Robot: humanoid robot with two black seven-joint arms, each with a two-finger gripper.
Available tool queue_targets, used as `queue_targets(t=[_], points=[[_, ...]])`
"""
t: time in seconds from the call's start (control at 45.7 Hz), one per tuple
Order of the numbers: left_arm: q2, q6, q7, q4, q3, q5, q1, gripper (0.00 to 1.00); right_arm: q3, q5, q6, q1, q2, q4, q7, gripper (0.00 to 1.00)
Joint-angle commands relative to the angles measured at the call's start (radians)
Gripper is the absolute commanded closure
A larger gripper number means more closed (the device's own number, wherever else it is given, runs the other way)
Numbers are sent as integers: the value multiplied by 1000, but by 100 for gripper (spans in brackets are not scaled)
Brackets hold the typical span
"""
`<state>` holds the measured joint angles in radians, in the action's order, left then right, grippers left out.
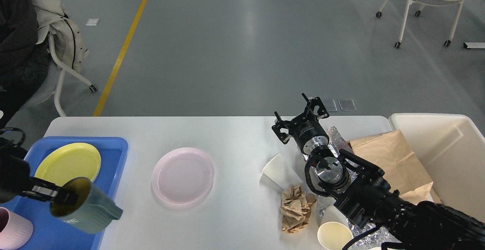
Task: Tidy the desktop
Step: 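Lift the teal mug with the left gripper and set it on the blue tray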
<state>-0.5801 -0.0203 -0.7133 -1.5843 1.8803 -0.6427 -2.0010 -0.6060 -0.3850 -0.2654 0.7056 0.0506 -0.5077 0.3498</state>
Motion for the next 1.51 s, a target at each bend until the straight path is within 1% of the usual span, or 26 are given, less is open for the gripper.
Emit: queue_targets(t=[0.0, 0.153, 0.263, 0.328, 0.394, 0.591, 0.635, 0.679, 0.744, 0.81, 0.963, 1.116, 1.27, 1.357, 1.445, 1.489], points=[[-84, -1, 0, 136, 11, -22, 62, 100, 0, 0, 0, 0, 0, 0, 0, 0], [-150, -1, -5, 340, -35, -18, 246, 100, 0, 0, 0, 0, 0, 0, 0, 0], [-176, -1, -5, 449, -130, -14, 399, 100, 0, 0, 0, 0, 0, 0, 0, 0], [-179, -1, 0, 480, -187, -14, 470, 100, 0, 0, 0, 0, 0, 0, 0, 0], [-179, -1, 3, 507, -207, -14, 516, 100, 0, 0, 0, 0, 0, 0, 0, 0], [-170, -1, 20, 552, -242, -8, 576, 100, 0, 0, 0, 0, 0, 0, 0, 0], [-169, -1, 25, 553, -250, -8, 588, 98, 0, 0, 0, 0, 0, 0, 0, 0], [-167, -1, 26, 553, -257, -8, 597, 92, 0, 0, 0, 0, 0, 0, 0, 0], [-165, -1, 26, 553, -271, -8, 602, 80, 0, 0, 0, 0, 0, 0, 0, 0], [-165, -1, 26, 553, -276, -8, 604, 73, 0, 0, 0, 0, 0, 0, 0, 0], [-165, -1, 25, 555, -277, -11, 608, 64, 0, 0, 0, 0, 0, 0, 0, 0], [-165, -1, 22, 553, -279, -12, 607, 59, 0, 0, 0, 0, 0, 0, 0, 0], [-179, 13, -1, 552, -302, -17, 581, 42, 0, 0, 0, 0, 0, 0, 0, 0], [-210, 45, -46, 552, -290, -23, 513, 35, 0, 0, 0, 0, 0, 0, 0, 0], [-234, 135, -74, 552, -279, -43, 388, 29, 0, 0, 0, 0, 0, 0, 0, 0], [-241, 193, -89, 552, -274, -60, 302, 28, 0, 0, 0, 0, 0, 0, 0, 0]])
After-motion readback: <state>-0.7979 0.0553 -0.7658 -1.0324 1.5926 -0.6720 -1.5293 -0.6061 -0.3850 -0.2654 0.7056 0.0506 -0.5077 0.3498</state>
